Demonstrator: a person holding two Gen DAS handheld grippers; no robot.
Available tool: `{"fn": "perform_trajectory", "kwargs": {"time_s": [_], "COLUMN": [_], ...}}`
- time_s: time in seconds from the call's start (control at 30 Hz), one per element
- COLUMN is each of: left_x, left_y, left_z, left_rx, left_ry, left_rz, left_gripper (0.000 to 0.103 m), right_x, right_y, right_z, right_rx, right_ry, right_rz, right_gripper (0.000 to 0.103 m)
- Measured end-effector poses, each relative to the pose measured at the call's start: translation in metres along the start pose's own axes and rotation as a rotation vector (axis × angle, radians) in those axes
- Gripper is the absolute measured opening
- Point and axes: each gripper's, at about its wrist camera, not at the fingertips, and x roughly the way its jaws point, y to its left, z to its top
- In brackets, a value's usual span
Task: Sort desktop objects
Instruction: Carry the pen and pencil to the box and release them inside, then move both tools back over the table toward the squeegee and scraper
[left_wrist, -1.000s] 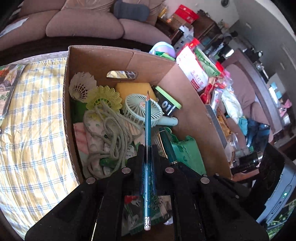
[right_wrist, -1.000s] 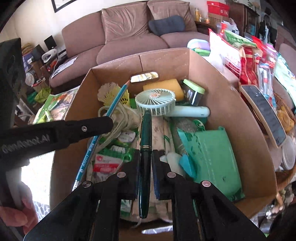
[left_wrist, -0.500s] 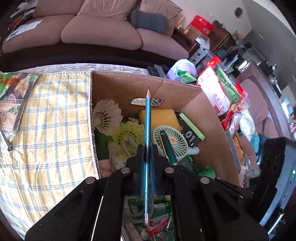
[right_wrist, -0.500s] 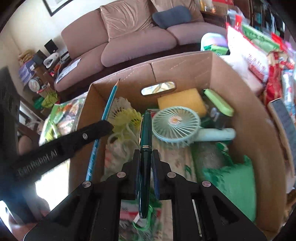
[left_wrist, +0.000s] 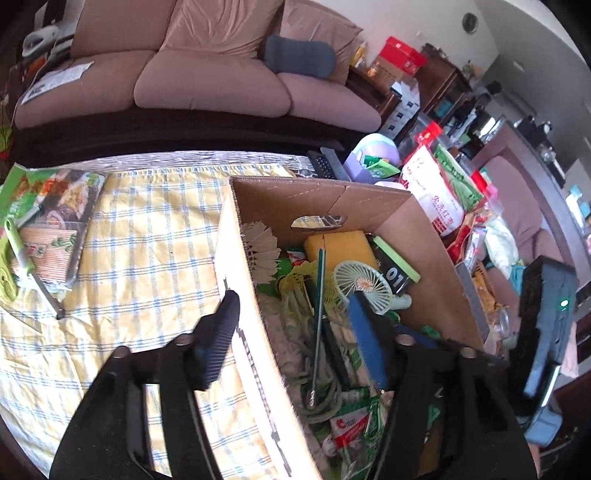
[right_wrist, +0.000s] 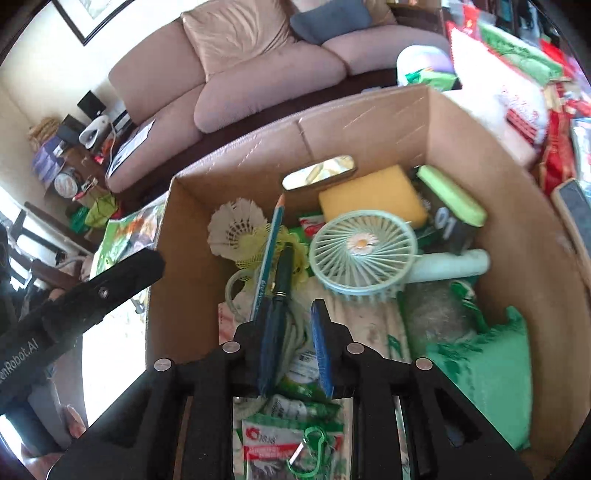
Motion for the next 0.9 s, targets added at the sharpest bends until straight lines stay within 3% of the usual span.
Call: {"fn": "perform_trajectory", "kwargs": {"time_s": [0.07,0.2,0.3,0.37,0.4,0.5,0.6,0.67,0.9], "left_x": [-0.009,-0.029,-0.047,-0.058,-0.065,-0.082,-0.099,-0.109,-0.150], "left_y": [0.001,-0.001,-0.002,-0.002,-0.001,0.002,0.008,0.013,0.039], "left_z": [-0.003,-0.012,-0.018,-0.021,-0.023,-0.027,-0.031,-0.035,-0.048], "left_rx": [0.016,0.038,0.049,0.053,0.053,0.058,0.075,0.094,0.141], "left_ry": [0.004,0.008,0.003,0.000,-0.002,-0.010,-0.023,-0.031,-0.069], "left_rz": [0.002,0.001,0.001,0.006,0.006,0.023,0.055,0.081,0.164], "left_gripper": [0.067,0.071,0.078,0.080,0.083,0.088,0.094,0.103,0.103], "right_x": [-0.012,-0.033,-0.044,-0.050,-0.053,-0.063,-0.070,-0.074,-0.092], "right_y": [0.006,0.021,0.031,0.036,0.038,0.047,0.056,0.064,0.092], "right_z": [-0.004,-0.014,-0.022,-0.028,-0.030,-0.038,-0.045,-0.050,-0.061], "right_rx": [-0.024,-0.064,-0.074,-0.065,-0.057,-0.051,-0.058,-0.072,-0.096], "right_ry": [-0.012,-0.036,-0.045,-0.046,-0.049,-0.064,-0.068,-0.074,-0.104], "right_rz": [-0.028,-0.049,-0.059,-0.060,-0.063,-0.077,-0.083,-0.098,-0.141], "right_gripper": [0.031,0.056,0.062,0.072,0.085,0.103,0.103,0.103,0.103]}}
